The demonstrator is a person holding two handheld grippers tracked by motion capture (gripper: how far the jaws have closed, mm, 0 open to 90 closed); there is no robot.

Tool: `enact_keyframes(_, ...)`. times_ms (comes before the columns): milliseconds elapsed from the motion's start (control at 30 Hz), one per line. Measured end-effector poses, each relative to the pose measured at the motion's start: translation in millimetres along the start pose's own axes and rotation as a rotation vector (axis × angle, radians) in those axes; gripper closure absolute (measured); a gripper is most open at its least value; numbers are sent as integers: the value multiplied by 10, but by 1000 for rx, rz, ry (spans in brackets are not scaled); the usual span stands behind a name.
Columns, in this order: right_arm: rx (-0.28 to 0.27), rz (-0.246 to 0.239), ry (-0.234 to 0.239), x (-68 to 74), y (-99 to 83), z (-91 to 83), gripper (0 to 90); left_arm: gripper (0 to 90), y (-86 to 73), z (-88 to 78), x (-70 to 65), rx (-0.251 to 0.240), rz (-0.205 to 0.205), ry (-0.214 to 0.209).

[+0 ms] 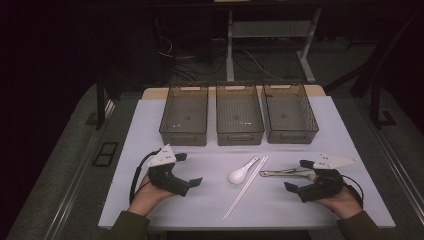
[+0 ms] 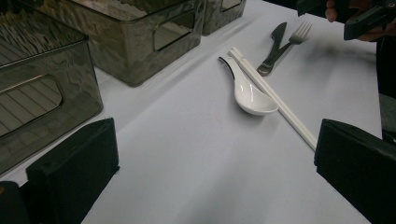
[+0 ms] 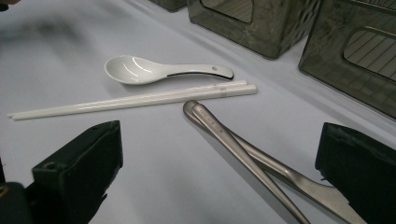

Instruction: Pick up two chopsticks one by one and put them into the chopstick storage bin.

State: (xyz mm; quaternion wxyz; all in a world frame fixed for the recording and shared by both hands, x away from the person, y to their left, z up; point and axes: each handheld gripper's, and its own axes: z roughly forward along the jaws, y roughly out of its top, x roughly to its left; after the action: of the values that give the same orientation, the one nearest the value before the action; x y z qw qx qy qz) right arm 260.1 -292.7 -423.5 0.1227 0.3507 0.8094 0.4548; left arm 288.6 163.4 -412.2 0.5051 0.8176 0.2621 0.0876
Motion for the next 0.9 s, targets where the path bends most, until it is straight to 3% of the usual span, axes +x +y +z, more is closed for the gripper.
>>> enact_keyframes(467, -3, 9, 0, -11, -4, -10, 7, 25, 80, 132, -83, 14, 5, -21)
enact_keyframes(667, -5, 14, -2, -17, 7, -12, 7, 137, 137, 211, -142, 22, 14, -30)
enact_keyframes(867, 8, 7, -3, 14, 9, 8, 7, 358, 155, 303, -205, 40, 17, -83)
enact_keyframes(900, 8, 7, -3, 14, 9, 8, 7, 358, 157, 320, -212, 41, 16, -95)
